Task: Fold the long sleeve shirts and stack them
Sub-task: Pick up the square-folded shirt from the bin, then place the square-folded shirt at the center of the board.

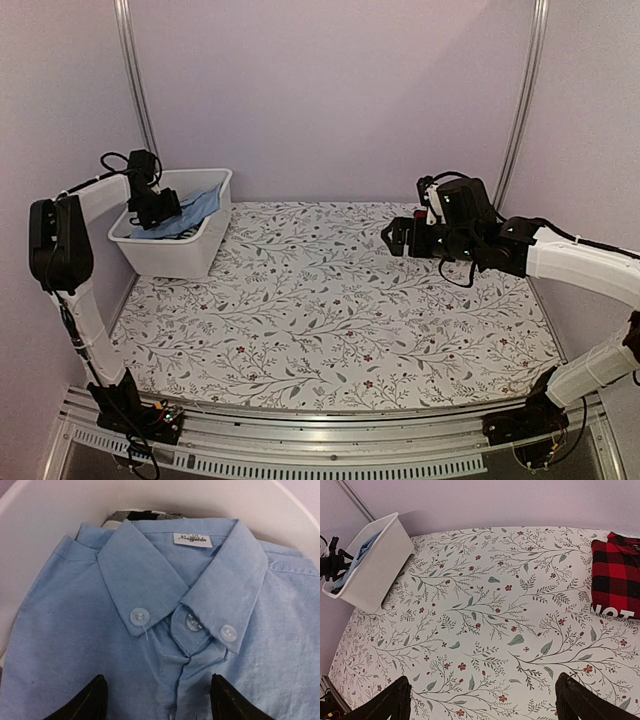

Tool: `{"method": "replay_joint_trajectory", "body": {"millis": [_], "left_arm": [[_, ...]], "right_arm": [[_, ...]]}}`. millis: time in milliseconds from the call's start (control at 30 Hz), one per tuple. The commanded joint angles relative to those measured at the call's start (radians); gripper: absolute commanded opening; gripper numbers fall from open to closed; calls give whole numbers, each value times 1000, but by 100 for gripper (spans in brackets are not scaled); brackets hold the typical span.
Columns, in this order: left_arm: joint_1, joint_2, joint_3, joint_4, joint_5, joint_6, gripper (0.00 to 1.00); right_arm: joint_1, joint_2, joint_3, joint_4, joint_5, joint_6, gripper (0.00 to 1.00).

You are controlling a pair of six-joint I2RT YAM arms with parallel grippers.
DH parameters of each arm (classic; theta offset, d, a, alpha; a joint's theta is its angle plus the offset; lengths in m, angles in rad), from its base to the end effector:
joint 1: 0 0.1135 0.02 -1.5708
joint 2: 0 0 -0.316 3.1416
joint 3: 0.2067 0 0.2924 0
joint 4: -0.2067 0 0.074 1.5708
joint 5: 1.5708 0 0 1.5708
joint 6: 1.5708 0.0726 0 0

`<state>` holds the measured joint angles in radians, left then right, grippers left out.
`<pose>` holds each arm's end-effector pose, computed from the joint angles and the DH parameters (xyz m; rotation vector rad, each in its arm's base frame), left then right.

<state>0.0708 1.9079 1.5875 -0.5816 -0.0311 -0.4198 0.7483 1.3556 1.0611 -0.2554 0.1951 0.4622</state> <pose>0.5045 0.0380 0.2636 -0.6141 2.3981 -0.1114 0.2790 0.2398 0.3207 -0.1898 2.1437 0.5117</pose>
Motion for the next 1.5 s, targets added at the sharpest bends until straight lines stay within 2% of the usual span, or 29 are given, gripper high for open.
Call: {"method": "replay_joint_trajectory", "body": {"millis": [0,67,167,233,367,633,933,1067,1200,1467], "left_arm": [[-9,23,-59,29,3,-3,69],[-14,23,-75,39,-2,-3,64],[-22,15,-75,40,-11,-3,43],[-26,-3,-64,40,-31,4,26],[-28,-46,-31,35,-50,22,0],[-67,-171,70,24,-62,68,0],[-218,-278,181,61,-74,133,0],[-322,-319,233,107,-51,172,0],[-473,-320,319,121,-14,209,0],[-764,-249,494,178,118,176,0]], "right_arm": [[10,4,5,12,-24,24,99],[9,6,3,17,-30,29,99],[10,8,3,18,-36,34,99],[10,7,3,19,-38,35,99],[10,6,2,20,-37,35,99],[10,11,18,21,-33,18,99],[10,7,48,28,7,-16,99],[10,-4,60,28,31,-36,99],[10,-25,66,29,73,-54,99],[10,-93,75,6,176,-82,99]]}}
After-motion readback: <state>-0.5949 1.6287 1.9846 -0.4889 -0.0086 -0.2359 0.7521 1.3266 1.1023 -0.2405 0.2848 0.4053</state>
